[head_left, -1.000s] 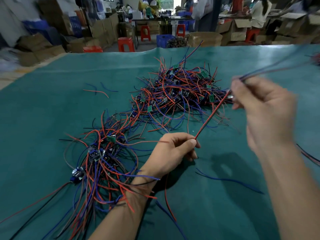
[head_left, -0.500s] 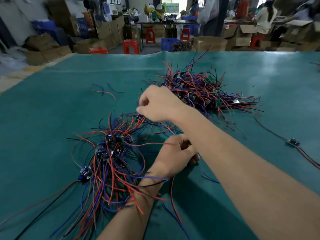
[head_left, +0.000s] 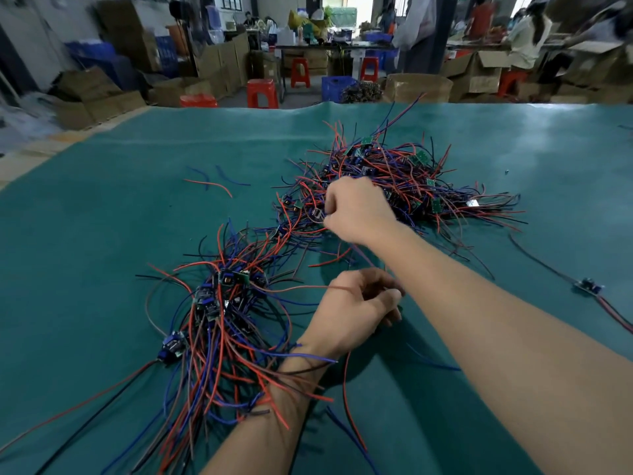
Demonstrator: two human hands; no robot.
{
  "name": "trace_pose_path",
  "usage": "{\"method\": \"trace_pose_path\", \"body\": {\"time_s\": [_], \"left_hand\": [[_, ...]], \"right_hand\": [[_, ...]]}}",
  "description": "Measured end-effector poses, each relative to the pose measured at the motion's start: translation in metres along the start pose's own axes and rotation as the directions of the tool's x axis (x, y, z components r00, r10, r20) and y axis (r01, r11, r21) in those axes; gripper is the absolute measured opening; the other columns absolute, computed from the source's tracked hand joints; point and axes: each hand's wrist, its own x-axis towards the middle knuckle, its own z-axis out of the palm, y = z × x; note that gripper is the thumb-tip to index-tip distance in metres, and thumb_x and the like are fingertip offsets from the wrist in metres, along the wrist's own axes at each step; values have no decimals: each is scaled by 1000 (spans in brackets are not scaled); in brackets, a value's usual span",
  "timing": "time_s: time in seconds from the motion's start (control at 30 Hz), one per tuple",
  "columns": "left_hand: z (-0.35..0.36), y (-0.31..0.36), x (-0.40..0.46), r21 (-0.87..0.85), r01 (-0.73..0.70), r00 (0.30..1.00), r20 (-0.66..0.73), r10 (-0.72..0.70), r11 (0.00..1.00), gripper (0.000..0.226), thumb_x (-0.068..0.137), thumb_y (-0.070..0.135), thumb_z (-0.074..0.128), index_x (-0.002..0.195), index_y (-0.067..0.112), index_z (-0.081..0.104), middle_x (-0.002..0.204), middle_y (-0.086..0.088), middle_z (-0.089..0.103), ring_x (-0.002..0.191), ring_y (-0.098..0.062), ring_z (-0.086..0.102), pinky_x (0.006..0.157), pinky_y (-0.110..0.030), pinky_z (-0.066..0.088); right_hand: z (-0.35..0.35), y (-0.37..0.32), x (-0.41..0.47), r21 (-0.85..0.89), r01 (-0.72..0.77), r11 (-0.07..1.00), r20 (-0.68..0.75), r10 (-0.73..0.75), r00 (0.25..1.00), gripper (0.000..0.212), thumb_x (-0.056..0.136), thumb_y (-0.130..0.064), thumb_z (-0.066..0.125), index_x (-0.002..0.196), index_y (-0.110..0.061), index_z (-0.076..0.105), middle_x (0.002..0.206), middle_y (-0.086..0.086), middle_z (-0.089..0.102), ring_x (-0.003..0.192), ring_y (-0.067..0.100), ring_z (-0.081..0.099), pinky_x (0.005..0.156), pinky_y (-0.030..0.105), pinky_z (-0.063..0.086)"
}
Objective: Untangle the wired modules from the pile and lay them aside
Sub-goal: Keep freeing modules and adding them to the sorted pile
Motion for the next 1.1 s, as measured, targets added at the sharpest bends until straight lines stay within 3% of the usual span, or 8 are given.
{"method": "trace_pose_path", "body": {"time_s": [0.17, 0.23, 0.33, 0.47, 0.67, 0.73, 1.0, 1.1], "left_hand": [[1, 0, 0, -7, 9, 1000, -6, -10, 1000, 13, 96, 2, 55, 96, 4, 68, 67, -2, 67, 53, -10, 54, 44, -16, 38], [1, 0, 0, -14, 14, 1000, -19, -14, 1000, 14, 96, 1, 55, 95, 6, 68, 68, -3, 67, 54, -10, 55, 44, -16, 38], [-1, -1, 1, -22, 16, 999, -41, -17, 1000, 20, 93, -5, 52, 88, 10, 64, 66, -2, 65, 52, -8, 54, 44, -16, 38], [1, -2, 2, -58, -5, 995, -100, -1, 998, 14, 99, 0, 49, 92, 6, 59, 65, -2, 63, 50, -10, 52, 43, -19, 37], [3, 5, 2, -273, -9, 991, -129, -27, 962, 39, 106, 32, 42, 91, 5, 64, 64, -13, 66, 45, -15, 53, 40, -19, 34], [2, 5, 0, -230, -31, 993, -121, 3, 973, 29, 104, 25, 48, 88, 6, 64, 62, -7, 67, 46, -12, 54, 42, -18, 35], [0, -1, 1, -180, -79, 990, -126, 57, 980, 11, 96, 2, 61, 100, -7, 65, 57, 1, 61, 47, -6, 47, 48, -12, 38], [-1, -2, 2, -162, -61, 994, -100, 45, 985, 8, 96, 3, 62, 98, -3, 66, 56, 0, 60, 45, -5, 45, 46, -12, 36]], "right_hand": [[-66, 31, -23, 545, -58, 836, -166, 175, 970, 23, 77, -3, 74, 82, -24, 69, 78, -2, 71, 75, 20, 67, 78, 34, 55], [-94, 41, -43, 854, 9, 520, -135, 205, 969, 27, 80, 10, 66, 90, -15, 67, 80, 6, 73, 66, 22, 66, 65, 37, 57], [-116, 58, -79, 998, 49, 31, -54, 204, 978, 29, 86, 9, 57, 103, -13, 64, 87, 7, 75, 70, 22, 71, 61, 27, 57], [-97, 71, -115, 970, -23, -243, 67, 174, 982, 36, 75, -3, 59, 109, -14, 64, 90, 2, 75, 77, 19, 73, 62, 22, 56], [-22, 61, -131, 979, -190, -76, 204, 256, 945, 30, 83, 12, 61, 105, -6, 71, 90, 6, 78, 75, 16, 74, 63, 22, 59], [-11, 60, -130, 986, -167, 19, 153, 308, 939, 26, 84, 12, 65, 101, -7, 73, 90, 7, 79, 77, 14, 73, 66, 21, 58], [-3, 67, -128, 989, -136, 53, 109, 342, 933, 14, 84, -1, 75, 91, -13, 79, 93, 12, 79, 84, 16, 74, 69, 24, 59], [-2, 73, -128, 954, -90, 288, -20, 358, 934, 16, 81, -3, 81, 87, -18, 80, 86, 6, 79, 80, 12, 73, 66, 19, 53]]}}
